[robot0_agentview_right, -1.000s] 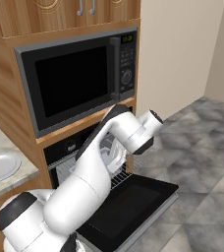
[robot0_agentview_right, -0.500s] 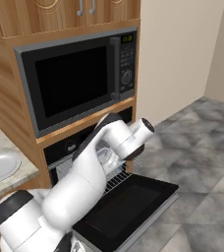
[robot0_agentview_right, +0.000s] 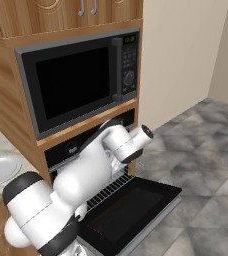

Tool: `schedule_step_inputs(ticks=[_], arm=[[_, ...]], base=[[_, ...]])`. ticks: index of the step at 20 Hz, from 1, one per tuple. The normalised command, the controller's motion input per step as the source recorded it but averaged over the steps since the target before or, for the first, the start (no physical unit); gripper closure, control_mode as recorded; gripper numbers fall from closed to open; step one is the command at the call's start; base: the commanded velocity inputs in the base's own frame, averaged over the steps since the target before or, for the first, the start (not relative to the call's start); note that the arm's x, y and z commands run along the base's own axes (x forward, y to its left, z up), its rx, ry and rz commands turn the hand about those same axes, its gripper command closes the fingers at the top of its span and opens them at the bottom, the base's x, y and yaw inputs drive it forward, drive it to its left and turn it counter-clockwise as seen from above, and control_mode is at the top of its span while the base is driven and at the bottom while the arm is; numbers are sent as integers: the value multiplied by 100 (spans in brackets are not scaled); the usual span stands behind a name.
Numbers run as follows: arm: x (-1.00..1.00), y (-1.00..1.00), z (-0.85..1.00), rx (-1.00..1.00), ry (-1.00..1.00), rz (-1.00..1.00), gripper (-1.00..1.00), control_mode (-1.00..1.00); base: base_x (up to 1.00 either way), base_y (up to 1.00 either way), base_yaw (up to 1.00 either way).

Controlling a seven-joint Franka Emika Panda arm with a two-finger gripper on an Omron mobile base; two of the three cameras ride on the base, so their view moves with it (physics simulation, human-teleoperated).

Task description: Take the baked cake out of the oven and place it on the plate for cooling. Then close the oven door.

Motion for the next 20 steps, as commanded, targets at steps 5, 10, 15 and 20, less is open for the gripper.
schedule_step_inputs(ticks=[5,10,15,20], arm=[[30,7,-47,0,0,0,-100,-100],[35,22,-28,1,-1,1,-100,-100],[31,21,-18,1,0,3,-100,-100],[30,16,-22,0,-1,8,-100,-100]], base=[[0,0,0],[0,0,0],[0,0,0],[0,0,0]])
